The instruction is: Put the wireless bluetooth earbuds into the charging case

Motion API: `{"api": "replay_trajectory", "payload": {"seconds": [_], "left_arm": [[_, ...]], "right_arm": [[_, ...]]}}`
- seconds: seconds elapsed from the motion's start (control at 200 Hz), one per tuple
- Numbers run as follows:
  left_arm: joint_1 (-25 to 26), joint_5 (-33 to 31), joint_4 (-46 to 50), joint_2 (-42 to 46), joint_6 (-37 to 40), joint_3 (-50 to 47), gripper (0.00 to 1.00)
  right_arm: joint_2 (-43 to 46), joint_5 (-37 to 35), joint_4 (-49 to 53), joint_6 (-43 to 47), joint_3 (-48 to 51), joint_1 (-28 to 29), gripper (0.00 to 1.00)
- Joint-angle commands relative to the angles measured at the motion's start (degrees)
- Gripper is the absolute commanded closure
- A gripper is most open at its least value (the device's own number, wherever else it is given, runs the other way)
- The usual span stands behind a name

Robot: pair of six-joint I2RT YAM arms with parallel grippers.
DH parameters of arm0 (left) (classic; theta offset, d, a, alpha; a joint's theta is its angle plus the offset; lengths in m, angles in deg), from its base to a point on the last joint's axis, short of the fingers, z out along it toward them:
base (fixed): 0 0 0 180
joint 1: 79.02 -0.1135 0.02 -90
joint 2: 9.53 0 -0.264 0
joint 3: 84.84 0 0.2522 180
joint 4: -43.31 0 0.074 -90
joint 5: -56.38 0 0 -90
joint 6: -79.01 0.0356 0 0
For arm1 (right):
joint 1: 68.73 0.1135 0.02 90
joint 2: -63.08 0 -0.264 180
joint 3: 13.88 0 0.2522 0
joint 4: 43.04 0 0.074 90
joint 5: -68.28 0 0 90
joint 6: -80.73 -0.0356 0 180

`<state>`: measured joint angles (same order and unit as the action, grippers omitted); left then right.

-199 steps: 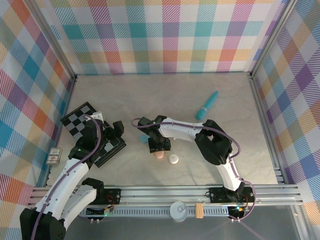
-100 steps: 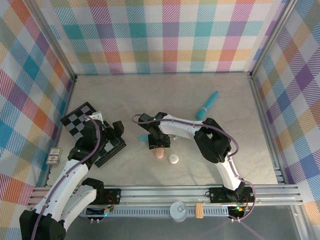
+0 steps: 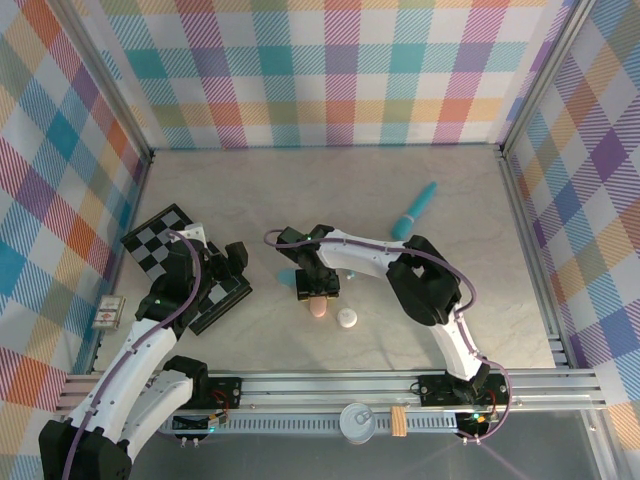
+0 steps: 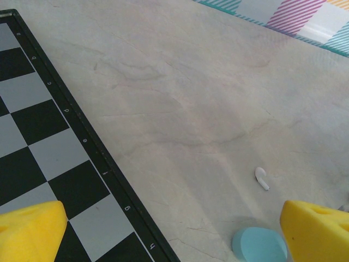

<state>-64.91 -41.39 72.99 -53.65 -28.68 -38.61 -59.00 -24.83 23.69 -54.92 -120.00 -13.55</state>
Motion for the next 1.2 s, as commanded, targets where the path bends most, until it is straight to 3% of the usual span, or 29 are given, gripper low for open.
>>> {"api": "replay_trajectory", "payload": {"seconds": [0.0, 0.27, 0.575, 0.75, 0.92, 1.2], "left_arm": [[-0.4, 0.5, -2.1, 0.8, 1.0, -0.5, 0.0], [-0.4, 0.8, -2.6, 0.7, 0.7, -0.4, 0.0], [2.0, 1.9, -10.6, 2.0, 1.9, -3.6, 0.0], [8.2, 1.2, -17.6, 0.9, 0.1, -5.2, 0.0], [15.4, 4.7, -28.0, -3.3, -6.7, -7.9, 0.0], [29.7, 3.5, -38.8, -14.1, -15.0, -7.5, 0.0]], "right_arm": [[-1.5, 1.3, 0.4, -0.2, 0.7, -0.1, 0.48], [0.4, 1.0, 0.5, -0.4, 1.6, 0.0, 0.64], [8.2, 2.6, -2.0, -0.8, 4.8, -2.9, 0.66], [16.1, 3.2, -4.0, -1.7, 8.8, -6.5, 0.67], [22.8, 5.2, -5.9, -1.1, 12.6, -12.0, 0.66], [26.4, 7.1, -7.7, -0.6, 15.7, -18.2, 0.66]]}}
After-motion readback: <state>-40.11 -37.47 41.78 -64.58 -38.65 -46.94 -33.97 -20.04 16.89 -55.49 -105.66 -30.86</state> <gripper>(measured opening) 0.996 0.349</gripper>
